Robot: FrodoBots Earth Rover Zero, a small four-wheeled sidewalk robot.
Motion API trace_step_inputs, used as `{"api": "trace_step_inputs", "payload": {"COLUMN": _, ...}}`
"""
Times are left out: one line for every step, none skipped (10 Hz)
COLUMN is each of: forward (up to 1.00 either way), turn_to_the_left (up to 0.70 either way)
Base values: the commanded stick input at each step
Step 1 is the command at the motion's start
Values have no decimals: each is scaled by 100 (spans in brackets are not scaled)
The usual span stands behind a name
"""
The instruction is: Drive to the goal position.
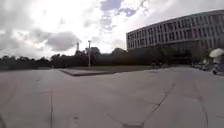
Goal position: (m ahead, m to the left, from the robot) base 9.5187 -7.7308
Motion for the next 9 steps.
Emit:
{"api": "trace_step_inputs", "payload": {"forward": 70, "turn_to_the_left": -19}}
{"api": "trace_step_inputs", "payload": {"forward": 70, "turn_to_the_left": 0}}
{"api": "trace_step_inputs", "payload": {"forward": 70, "turn_to_the_left": 0}}
{"api": "trace_step_inputs", "payload": {"forward": 70, "turn_to_the_left": 0}}
{"api": "trace_step_inputs", "payload": {"forward": 70, "turn_to_the_left": 0}}
{"api": "trace_step_inputs", "payload": {"forward": 70, "turn_to_the_left": 0}}
{"api": "trace_step_inputs", "payload": {"forward": 70, "turn_to_the_left": 0}}
{"api": "trace_step_inputs", "payload": {"forward": 70, "turn_to_the_left": 0}}
{"api": "trace_step_inputs", "payload": {"forward": 70, "turn_to_the_left": 0}}
